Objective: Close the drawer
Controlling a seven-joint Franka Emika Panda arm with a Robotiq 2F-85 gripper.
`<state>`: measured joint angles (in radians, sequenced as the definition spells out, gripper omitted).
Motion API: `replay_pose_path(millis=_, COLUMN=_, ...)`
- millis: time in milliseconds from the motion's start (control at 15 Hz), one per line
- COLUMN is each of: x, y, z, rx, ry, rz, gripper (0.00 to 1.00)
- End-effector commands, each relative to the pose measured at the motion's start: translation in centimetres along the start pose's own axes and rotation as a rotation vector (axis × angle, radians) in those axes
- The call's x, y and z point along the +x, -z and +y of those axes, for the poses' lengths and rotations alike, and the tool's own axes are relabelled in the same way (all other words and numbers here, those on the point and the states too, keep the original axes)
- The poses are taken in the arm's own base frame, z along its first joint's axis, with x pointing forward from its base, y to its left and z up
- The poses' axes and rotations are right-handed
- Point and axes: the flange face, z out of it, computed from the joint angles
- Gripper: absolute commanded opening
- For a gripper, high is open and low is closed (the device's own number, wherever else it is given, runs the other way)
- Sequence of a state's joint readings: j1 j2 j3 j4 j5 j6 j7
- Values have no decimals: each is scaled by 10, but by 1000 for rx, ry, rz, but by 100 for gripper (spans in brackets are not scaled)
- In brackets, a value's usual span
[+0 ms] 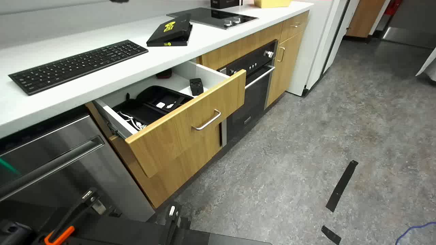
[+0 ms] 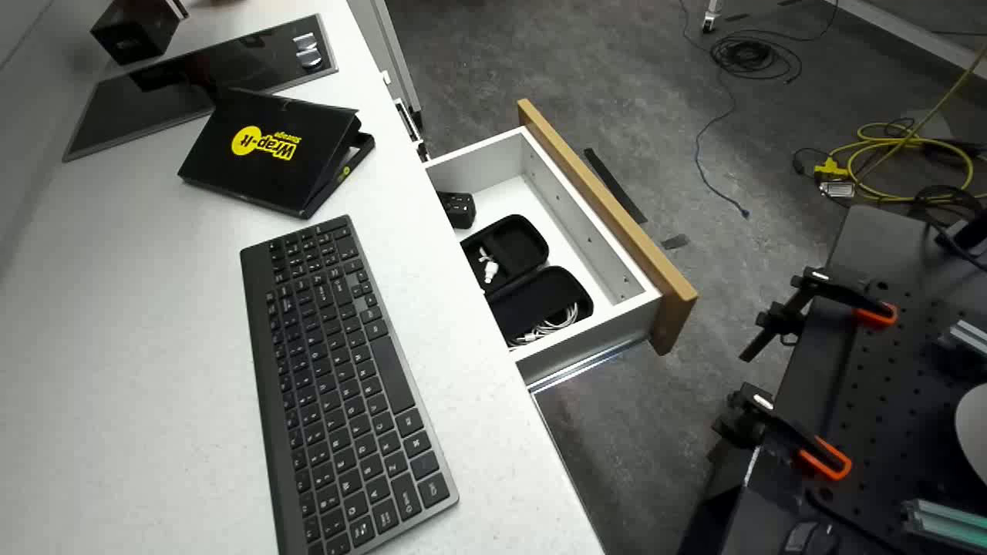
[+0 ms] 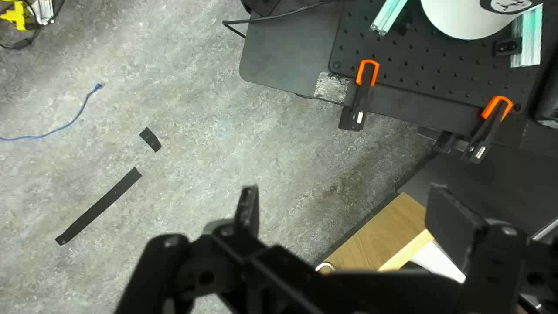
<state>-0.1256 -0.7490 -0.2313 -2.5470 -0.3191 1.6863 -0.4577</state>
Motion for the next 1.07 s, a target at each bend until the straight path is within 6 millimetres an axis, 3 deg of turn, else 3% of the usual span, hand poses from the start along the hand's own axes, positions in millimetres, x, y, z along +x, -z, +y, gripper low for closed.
replay_pose_path(millis=0, x=0, y=0, z=0, rx=1, ry=0, rz=-2, gripper=100)
replay_pose_path(millis=400, x=3, y=-1, z=0, rx=4, ry=2, rz=1, gripper=100)
replay_pose_path(millis=667, x=50, y=-30, z=-2, rx=-24, ry=-52, rz=18, gripper=100)
replay_pose_path(millis=1000, x=115, y=-88, z=4, rx=-48, ry=-125, rz=74, gripper=100)
